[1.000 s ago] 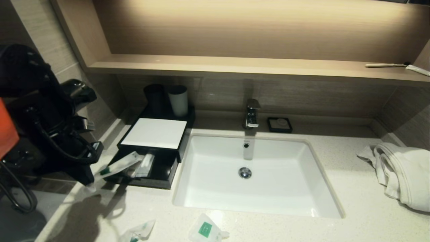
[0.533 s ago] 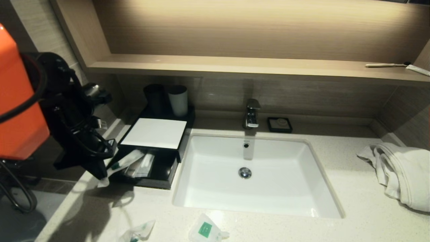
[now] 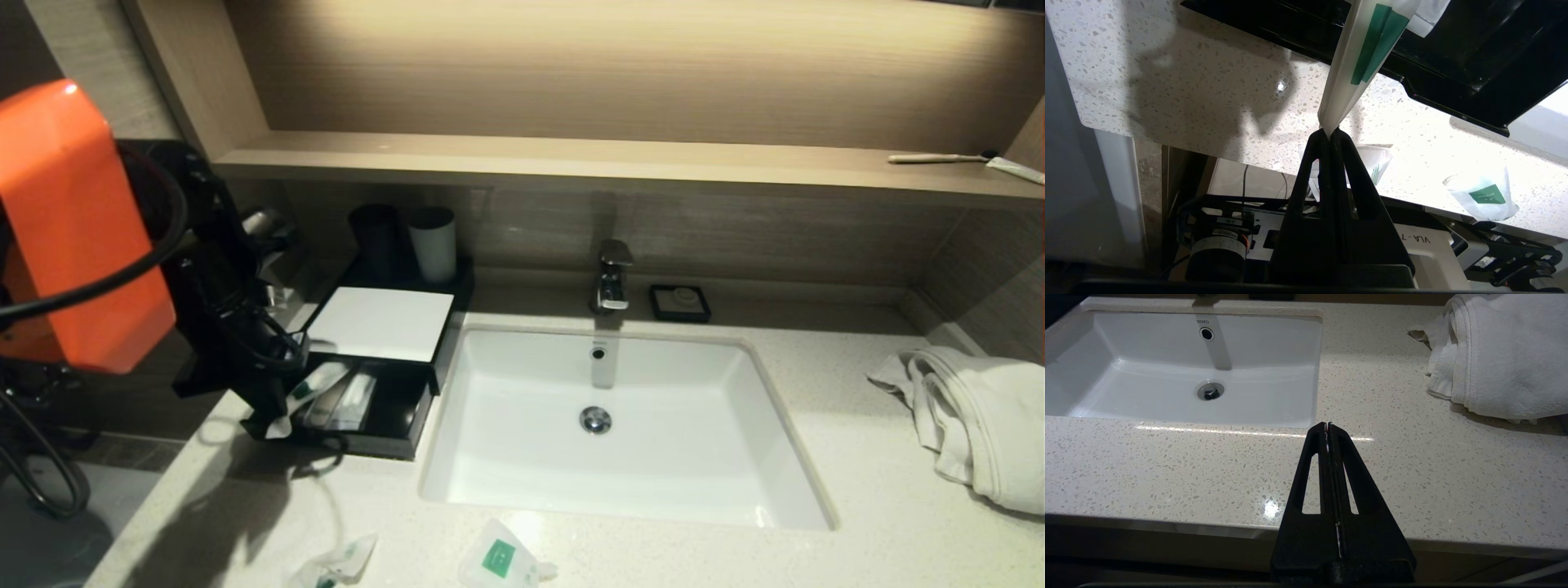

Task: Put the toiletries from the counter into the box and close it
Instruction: Place the bathroom toiletry into the drawer

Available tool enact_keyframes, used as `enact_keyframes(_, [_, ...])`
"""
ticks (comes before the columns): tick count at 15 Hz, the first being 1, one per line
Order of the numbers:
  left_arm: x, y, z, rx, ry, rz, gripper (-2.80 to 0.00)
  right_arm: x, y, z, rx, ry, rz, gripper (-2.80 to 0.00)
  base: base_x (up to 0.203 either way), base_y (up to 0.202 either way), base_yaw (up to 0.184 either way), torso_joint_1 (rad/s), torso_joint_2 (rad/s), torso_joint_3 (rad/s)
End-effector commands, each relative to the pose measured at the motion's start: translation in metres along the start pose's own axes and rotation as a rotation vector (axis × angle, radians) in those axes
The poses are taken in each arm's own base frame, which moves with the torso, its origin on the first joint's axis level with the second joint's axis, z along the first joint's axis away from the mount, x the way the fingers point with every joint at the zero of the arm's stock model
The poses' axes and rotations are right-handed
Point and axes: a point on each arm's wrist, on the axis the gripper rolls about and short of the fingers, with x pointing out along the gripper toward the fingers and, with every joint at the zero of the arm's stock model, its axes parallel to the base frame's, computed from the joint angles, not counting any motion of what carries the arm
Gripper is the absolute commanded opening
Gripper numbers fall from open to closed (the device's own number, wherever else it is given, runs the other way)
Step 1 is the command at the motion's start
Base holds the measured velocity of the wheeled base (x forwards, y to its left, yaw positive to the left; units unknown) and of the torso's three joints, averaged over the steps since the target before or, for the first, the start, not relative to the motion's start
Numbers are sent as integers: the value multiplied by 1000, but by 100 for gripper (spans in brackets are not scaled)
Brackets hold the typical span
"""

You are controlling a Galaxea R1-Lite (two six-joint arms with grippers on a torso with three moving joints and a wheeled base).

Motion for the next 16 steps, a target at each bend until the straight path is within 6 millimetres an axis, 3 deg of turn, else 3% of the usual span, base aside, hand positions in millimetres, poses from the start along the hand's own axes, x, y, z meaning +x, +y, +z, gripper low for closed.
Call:
enact_keyframes(1, [9,-1,4,-3,28,10,-280,0,0,0,0,0,1,-280,0,0,0,0,0,0])
enact_keyframes(16, [36,-12,20,32,31,13,-280,0,0,0,0,0,1,-280,0,0,0,0,0,0])
